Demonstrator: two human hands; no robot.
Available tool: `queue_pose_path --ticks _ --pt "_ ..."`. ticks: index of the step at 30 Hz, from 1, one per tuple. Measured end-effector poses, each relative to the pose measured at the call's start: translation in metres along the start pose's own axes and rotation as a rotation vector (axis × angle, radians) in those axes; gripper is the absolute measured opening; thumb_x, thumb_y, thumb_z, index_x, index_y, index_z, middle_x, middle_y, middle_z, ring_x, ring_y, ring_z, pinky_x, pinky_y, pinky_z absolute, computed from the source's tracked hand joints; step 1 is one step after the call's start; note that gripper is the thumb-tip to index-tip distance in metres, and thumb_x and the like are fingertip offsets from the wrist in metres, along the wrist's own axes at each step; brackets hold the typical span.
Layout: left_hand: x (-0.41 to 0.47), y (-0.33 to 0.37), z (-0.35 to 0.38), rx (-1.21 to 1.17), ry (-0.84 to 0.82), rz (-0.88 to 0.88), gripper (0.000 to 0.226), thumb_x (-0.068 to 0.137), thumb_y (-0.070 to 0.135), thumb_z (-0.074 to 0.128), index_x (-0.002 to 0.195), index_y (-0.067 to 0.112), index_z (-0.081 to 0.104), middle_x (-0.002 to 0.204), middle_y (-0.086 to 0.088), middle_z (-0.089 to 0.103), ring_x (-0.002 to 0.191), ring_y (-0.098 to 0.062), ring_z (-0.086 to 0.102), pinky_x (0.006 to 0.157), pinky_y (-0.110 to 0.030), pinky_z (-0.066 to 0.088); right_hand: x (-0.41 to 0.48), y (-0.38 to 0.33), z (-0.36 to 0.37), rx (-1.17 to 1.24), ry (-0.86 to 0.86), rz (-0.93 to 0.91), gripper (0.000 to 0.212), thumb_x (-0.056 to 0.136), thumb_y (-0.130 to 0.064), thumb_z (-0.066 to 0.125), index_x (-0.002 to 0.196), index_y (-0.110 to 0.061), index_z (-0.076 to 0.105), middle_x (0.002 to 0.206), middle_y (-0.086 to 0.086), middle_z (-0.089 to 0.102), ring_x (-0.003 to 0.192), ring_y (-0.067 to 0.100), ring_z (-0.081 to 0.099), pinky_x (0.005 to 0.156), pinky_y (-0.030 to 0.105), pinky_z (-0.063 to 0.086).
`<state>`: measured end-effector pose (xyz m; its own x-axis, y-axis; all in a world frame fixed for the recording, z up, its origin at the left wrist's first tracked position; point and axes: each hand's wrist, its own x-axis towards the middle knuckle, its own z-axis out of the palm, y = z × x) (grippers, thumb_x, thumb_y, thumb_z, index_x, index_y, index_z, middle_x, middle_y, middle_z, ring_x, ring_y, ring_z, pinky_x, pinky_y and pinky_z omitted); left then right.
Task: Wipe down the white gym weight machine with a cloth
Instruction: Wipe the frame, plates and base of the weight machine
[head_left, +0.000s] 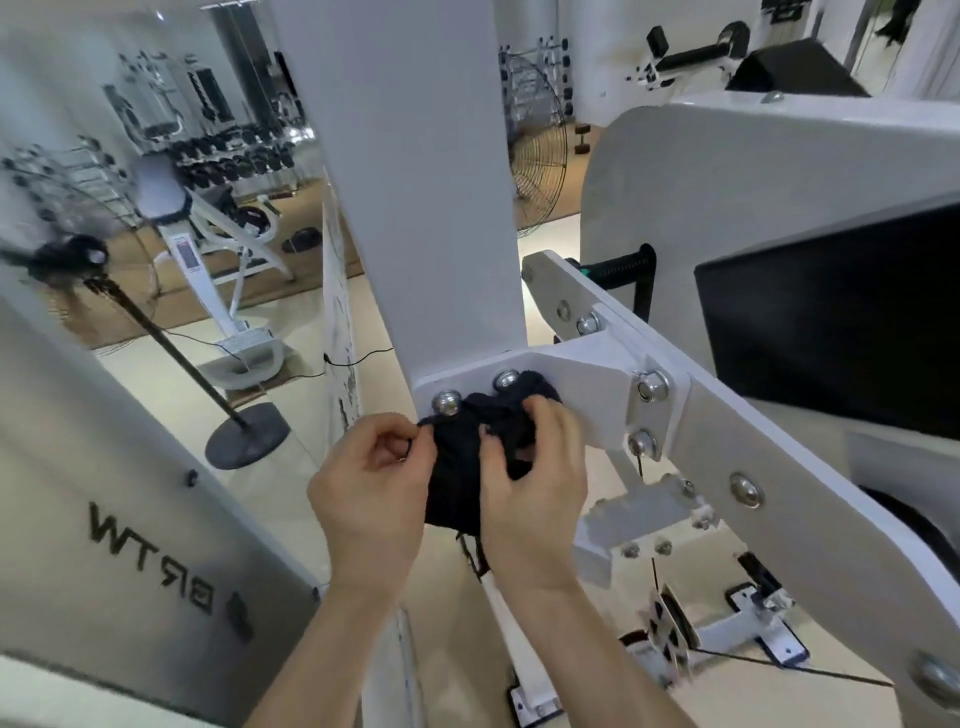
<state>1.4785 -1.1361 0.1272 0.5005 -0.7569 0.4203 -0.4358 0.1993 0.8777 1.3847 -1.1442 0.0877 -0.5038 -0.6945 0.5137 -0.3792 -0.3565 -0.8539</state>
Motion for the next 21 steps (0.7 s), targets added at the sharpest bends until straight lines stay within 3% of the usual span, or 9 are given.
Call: queue_pose_path --ticks 2,4,6,8,10,13,15,18,21 --pt "0.002 0.004 0.001 0.015 0.005 -0.154 0.019 0.076 0.023 0.075 0.072 0.037 0.063 0.059 0.013 0.064 0.054 -0.003 0.057 0.060 -0.024 0.049 0.004 0.003 -0.004 -0.117 -0.041 -0.241 0.018 0.082 -0.008 0.063 0.100 -0.007 0.069 0.098 0.002 0.066 0.093 0.018 0.055 0.079 0.035 0.048" --pt "-0.002 0.011 0.007 0.068 0.028 -0.176 0.017 0.077 0.026 0.071 0.074 0.039 0.059 0.054 0.013 0.062 0.051 -0.005 0.055 0.059 -0.028 0.046 0.006 0.008 -0.008 -0.218 -0.060 -0.470 0.014 0.085 -0.008 0.060 0.088 -0.008 0.073 0.086 0.000 0.070 0.081 0.024 0.058 0.067 0.036 0.049" --pt "-0.014 0.018 0.015 0.077 0.034 -0.132 0.019 0.079 0.026 0.069 0.077 0.040 0.056 0.056 0.016 0.063 0.052 -0.002 0.057 0.060 -0.025 0.048 0.012 0.014 -0.011 -0.165 -0.063 -0.401 0.016 0.085 -0.007 0.059 0.090 -0.008 0.074 0.088 0.001 0.071 0.082 0.021 0.061 0.075 0.029 0.050" --pt "-0.028 0.021 0.020 0.061 -0.076 -0.023 0.018 0.082 0.026 0.069 0.082 0.041 0.059 0.066 0.020 0.066 0.062 0.001 0.062 0.064 -0.017 0.051 0.015 0.015 -0.011 -0.054 -0.043 -0.214 0.019 0.082 -0.003 0.059 0.095 -0.006 0.072 0.094 0.003 0.069 0.090 0.011 0.058 0.084 0.014 0.043" --pt "-0.032 0.019 0.015 0.080 -0.170 0.113 0.017 0.083 0.027 0.069 0.087 0.042 0.061 0.077 0.023 0.067 0.073 0.000 0.066 0.069 -0.014 0.051 0.012 0.010 -0.003 0.032 -0.020 -0.106 0.019 0.080 -0.003 0.059 0.096 -0.006 0.070 0.093 0.003 0.067 0.087 0.004 0.056 0.082 0.007 0.041" --pt "-0.016 0.012 -0.001 -0.044 -0.078 0.106 0.028 0.082 0.010 0.073 0.081 0.038 0.069 0.079 0.018 0.071 0.077 -0.003 0.069 0.073 -0.015 0.053 0.000 -0.003 0.009 0.111 -0.044 -0.076 0.016 0.084 -0.006 0.057 0.096 -0.008 0.067 0.089 -0.002 0.062 0.082 0.004 0.055 0.072 0.019 0.048" --pt "-0.006 0.014 -0.008 -0.128 -0.030 0.069 0.033 0.080 0.002 0.073 0.076 0.035 0.071 0.075 0.015 0.071 0.072 -0.001 0.068 0.068 -0.011 0.051 0.003 -0.009 0.007 0.101 -0.007 -0.164 0.020 0.087 -0.008 0.053 0.100 -0.004 0.068 0.094 0.003 0.063 0.087 0.010 0.057 0.076 0.026 0.050" --pt "0.009 0.030 -0.005 -0.179 0.045 0.128 0.030 0.081 0.007 0.072 0.076 0.036 0.069 0.075 0.016 0.069 0.071 -0.001 0.066 0.064 -0.009 0.049 0.027 -0.029 0.010 0.140 0.033 -0.366 0.025 0.094 -0.009 0.052 0.113 -0.003 0.066 0.113 0.008 0.061 0.106 0.014 0.057 0.095 0.024 0.046" --pt "0.027 0.041 -0.004 -0.062 0.085 0.297 0.028 0.082 0.011 0.066 0.082 0.039 0.061 0.079 0.017 0.063 0.074 -0.006 0.061 0.066 -0.013 0.047 0.037 -0.038 0.019 -0.099 -0.130 -0.541 0.044 0.099 -0.021 0.047 0.140 -0.005 0.045 0.145 0.012 0.043 0.127 0.025 0.042 0.110 0.035 0.032"
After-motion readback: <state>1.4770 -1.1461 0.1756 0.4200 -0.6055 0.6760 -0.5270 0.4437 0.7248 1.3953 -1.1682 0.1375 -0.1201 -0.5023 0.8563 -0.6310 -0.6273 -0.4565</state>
